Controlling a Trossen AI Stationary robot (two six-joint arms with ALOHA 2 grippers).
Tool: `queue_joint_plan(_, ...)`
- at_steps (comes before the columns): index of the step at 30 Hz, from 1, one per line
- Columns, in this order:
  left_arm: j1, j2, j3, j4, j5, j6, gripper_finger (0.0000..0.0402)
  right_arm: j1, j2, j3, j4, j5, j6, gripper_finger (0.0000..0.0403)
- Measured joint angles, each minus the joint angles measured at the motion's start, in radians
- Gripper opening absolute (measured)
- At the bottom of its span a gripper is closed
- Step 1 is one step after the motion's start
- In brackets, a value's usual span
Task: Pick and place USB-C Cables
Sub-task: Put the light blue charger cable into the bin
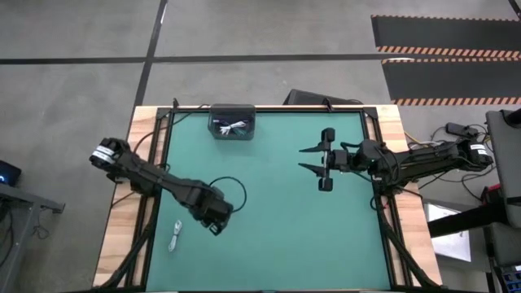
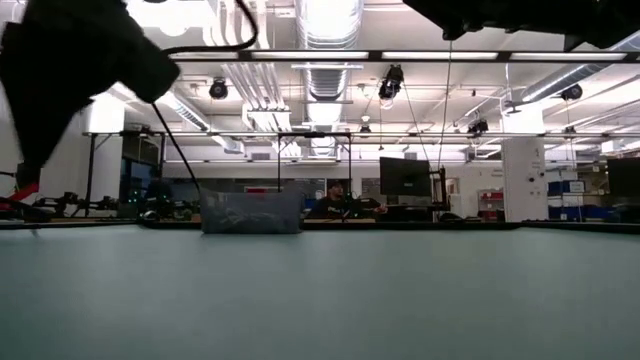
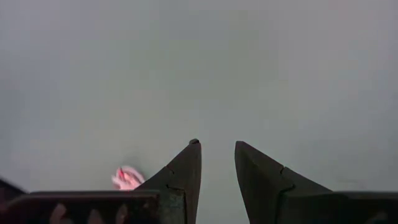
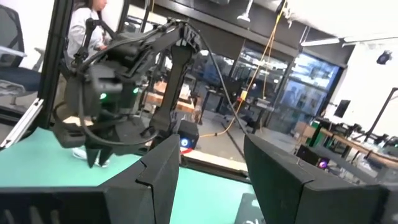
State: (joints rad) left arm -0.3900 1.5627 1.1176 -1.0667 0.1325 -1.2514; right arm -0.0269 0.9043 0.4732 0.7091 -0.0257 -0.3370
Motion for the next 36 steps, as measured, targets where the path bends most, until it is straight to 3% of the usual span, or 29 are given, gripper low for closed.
queue_joint_plan(10, -0.103, 0.000, -0.126, -0.008, 0.183, -0.220, 0.0082, 0.000, 0.000, 0.000, 0.016, 0.000, -0.038, 0.0171)
queue_joint_plan(24, -0.241, 0.000, -0.187, -0.004, 0.190, -0.437, 0.0084, 0.000, 0.000, 0.000, 0.060, 0.000, -0.084, 0.0171)
queue_joint_plan(36, -0.268, 0.000, -0.223, 0.005, 0.147, -0.472, 0.0149, 0.000, 0.000, 0.006, 0.059, 0.000, -0.094, 0.0171)
